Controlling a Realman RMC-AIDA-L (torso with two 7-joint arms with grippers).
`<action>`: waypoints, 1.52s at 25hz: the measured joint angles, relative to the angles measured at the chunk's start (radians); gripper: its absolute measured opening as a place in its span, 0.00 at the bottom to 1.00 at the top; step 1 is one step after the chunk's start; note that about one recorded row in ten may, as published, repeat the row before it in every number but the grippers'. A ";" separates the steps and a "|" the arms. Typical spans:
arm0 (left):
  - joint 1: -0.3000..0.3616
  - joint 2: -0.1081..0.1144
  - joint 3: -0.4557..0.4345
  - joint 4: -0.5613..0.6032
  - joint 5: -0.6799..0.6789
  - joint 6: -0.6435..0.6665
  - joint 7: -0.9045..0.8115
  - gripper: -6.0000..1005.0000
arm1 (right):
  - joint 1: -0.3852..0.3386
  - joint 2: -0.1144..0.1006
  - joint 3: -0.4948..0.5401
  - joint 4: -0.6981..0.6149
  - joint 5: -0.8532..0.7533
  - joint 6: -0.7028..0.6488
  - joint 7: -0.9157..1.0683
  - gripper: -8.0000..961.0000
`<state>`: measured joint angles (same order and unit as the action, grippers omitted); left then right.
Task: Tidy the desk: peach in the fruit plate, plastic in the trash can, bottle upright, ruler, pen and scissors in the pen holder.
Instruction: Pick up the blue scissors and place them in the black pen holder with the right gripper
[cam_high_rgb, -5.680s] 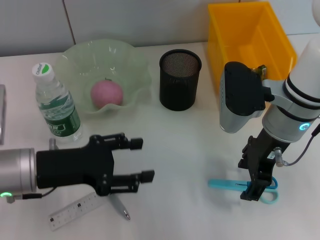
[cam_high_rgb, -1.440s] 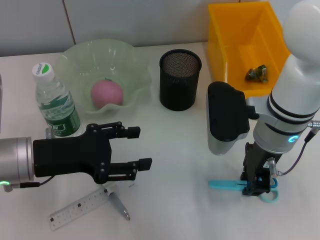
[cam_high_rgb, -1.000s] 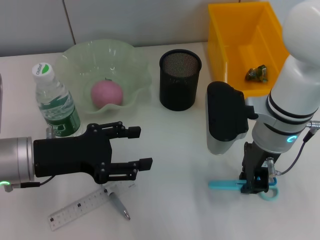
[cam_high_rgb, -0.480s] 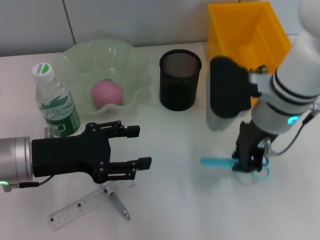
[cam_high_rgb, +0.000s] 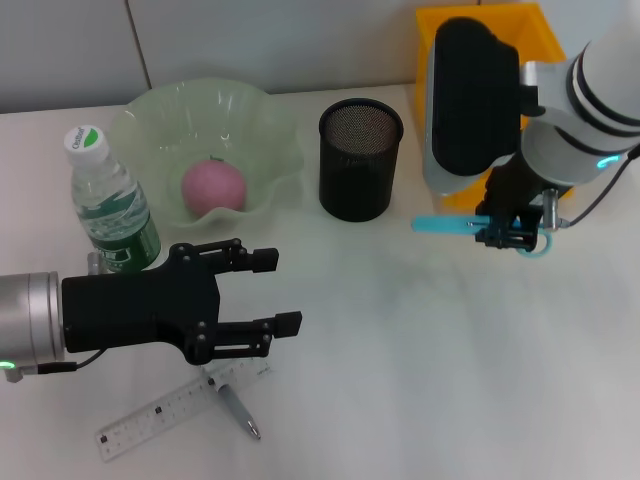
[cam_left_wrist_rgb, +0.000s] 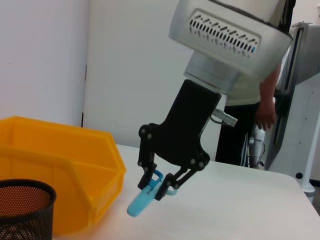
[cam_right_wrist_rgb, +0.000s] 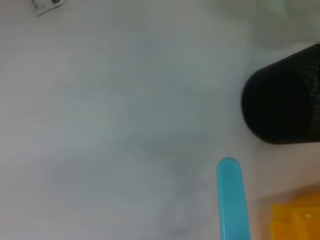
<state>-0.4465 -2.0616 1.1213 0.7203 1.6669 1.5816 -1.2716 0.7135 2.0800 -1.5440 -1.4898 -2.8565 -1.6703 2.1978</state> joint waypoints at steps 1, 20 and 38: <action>0.000 0.000 0.000 0.000 0.000 0.000 0.000 0.77 | 0.000 0.000 0.000 0.000 0.000 0.000 0.000 0.25; -0.010 -0.001 -0.033 -0.002 -0.003 0.000 0.014 0.77 | -0.072 -0.004 0.587 0.122 0.580 0.070 -0.093 0.26; -0.013 0.000 -0.044 -0.004 -0.002 0.004 0.037 0.77 | -0.119 -0.009 0.712 0.482 1.100 0.183 -0.384 0.27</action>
<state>-0.4595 -2.0615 1.0768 0.7163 1.6644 1.5855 -1.2351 0.5942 2.0707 -0.8319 -1.0079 -1.7562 -1.4873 1.8135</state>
